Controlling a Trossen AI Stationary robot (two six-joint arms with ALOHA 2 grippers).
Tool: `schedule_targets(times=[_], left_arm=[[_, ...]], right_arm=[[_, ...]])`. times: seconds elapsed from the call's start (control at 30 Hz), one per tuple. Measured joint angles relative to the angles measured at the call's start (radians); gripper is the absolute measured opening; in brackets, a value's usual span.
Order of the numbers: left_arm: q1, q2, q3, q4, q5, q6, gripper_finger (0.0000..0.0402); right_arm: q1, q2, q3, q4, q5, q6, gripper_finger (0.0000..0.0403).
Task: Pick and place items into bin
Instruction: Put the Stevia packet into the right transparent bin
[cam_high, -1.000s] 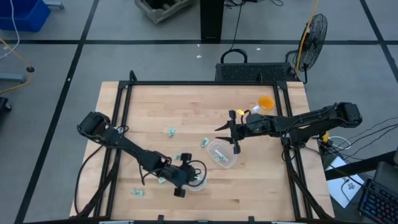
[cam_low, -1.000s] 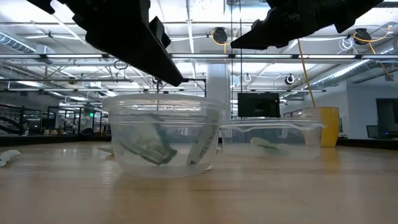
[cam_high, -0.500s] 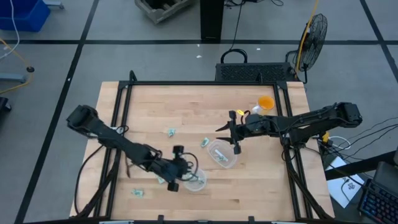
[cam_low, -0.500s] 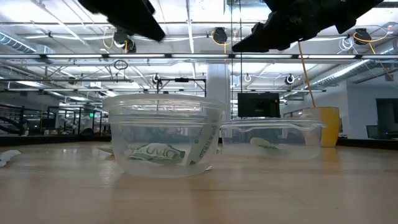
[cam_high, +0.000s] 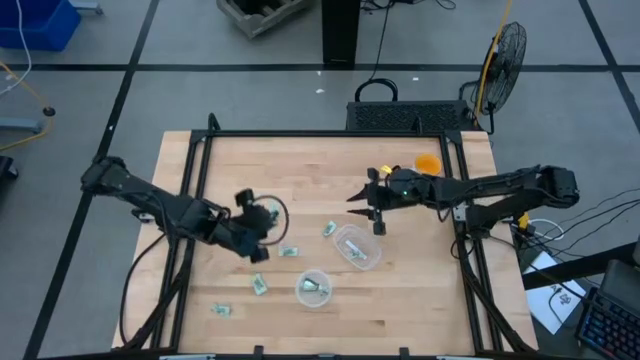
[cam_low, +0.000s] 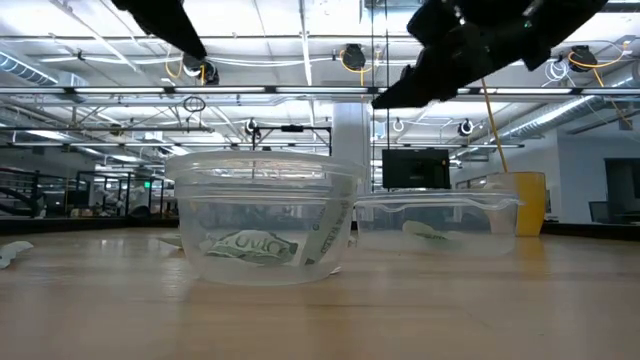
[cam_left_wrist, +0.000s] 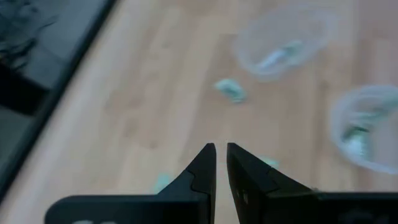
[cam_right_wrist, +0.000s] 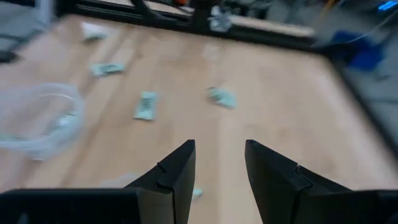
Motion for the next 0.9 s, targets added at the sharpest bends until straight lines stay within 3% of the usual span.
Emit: schedule_targets(times=[0.07, 0.17, 0.4, 0.57, 0.7, 0.9], left_arm=[[0.028, -0.011, 0.000, -0.045, -0.011, 0.025, 0.0047], [0.076, -0.038, -0.001, -0.125, -0.010, 0.098, 0.0047], [0.204, -0.159, -0.001, -0.155, 0.043, 0.129, 0.0047], [0.249, -0.261, -0.001, -0.179, 0.041, 0.173, 0.0047], [0.271, -0.322, -0.001, -0.215, 0.041, 0.175, 0.0047], [0.277, -0.345, -0.012, -0.259, 0.042, 0.137, 0.0047]], right_arm=[[-0.025, 0.039, 0.004, -0.002, -0.068, 0.014, 0.0132], [-0.047, 0.119, 0.052, -0.018, -0.085, -0.019, 0.0132], [-0.069, 0.339, 0.346, -0.147, -0.101, -0.138, 0.0132], [-0.058, 0.523, 0.476, -0.090, -0.269, -0.175, 0.0132], [-0.040, 0.654, 0.521, 0.053, -0.224, -0.171, 0.0132], [-0.034, 0.790, 0.638, 0.060, -0.216, -0.113, 0.0132]])
